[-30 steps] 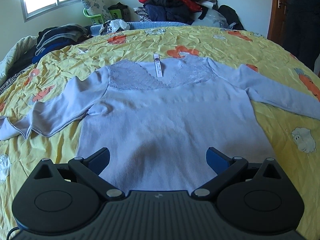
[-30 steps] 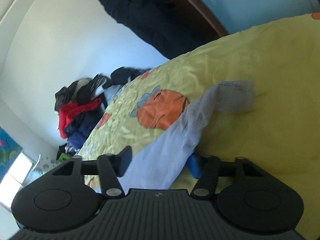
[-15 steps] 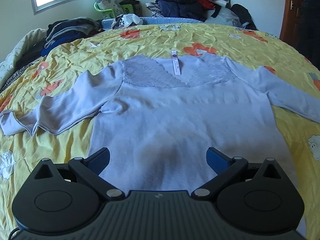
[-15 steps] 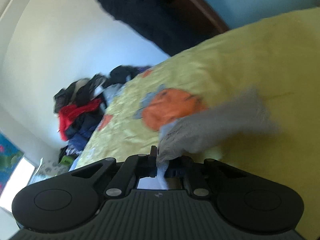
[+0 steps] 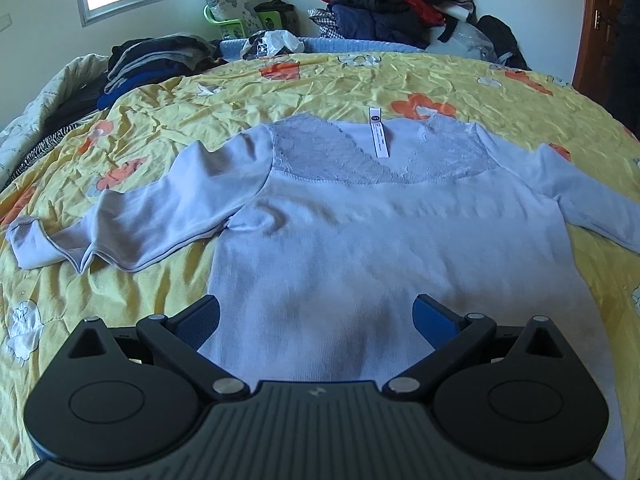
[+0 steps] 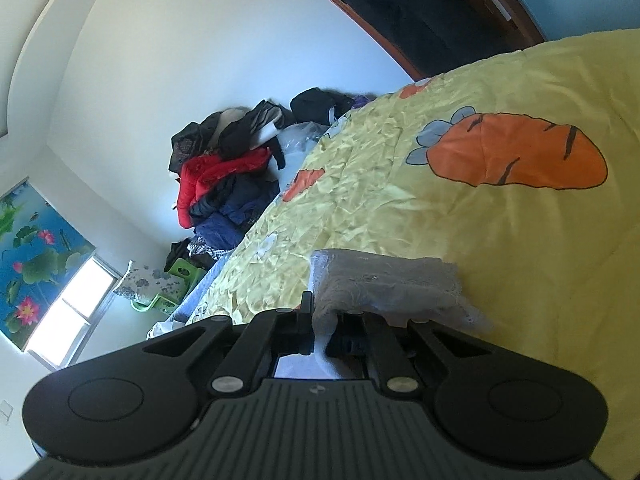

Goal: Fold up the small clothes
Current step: 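Lift the sleeve with the right tool and fold it across the sweater body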

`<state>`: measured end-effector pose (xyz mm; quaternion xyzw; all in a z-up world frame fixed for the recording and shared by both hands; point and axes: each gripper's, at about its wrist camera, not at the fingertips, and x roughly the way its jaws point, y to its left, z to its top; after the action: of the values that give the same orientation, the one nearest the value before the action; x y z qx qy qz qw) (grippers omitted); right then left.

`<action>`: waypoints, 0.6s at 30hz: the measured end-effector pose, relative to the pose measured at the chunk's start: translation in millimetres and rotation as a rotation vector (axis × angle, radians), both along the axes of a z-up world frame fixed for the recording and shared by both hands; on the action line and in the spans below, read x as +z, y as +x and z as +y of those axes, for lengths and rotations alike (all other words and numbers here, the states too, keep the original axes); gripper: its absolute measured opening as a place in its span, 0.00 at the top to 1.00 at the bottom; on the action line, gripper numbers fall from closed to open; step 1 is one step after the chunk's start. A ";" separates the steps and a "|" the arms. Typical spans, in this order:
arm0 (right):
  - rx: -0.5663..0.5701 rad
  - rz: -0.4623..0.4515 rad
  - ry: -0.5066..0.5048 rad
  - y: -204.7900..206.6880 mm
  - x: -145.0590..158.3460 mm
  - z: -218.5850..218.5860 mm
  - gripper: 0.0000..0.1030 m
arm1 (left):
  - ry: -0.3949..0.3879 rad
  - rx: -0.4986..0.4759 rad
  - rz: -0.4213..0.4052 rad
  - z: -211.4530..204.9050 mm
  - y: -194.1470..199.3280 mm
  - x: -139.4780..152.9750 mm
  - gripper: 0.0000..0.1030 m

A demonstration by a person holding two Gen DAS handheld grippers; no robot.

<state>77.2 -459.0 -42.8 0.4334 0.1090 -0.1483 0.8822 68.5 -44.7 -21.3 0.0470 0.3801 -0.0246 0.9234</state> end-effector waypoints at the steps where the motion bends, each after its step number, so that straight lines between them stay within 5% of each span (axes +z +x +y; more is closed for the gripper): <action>1: 0.002 -0.002 0.005 -4.1 -0.9 4.0 0.91 | 0.000 -0.002 0.000 -0.5 0.9 -0.4 0.00; 18: 0.197 0.033 -0.049 33.0 17.4 80.4 0.91 | -0.024 0.031 -0.002 20.1 10.2 0.1 0.00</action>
<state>110.2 -378.5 -25.4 0.3963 0.1620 -0.0704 0.9010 78.8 -24.7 -21.2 0.0302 0.3795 -0.0148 0.9246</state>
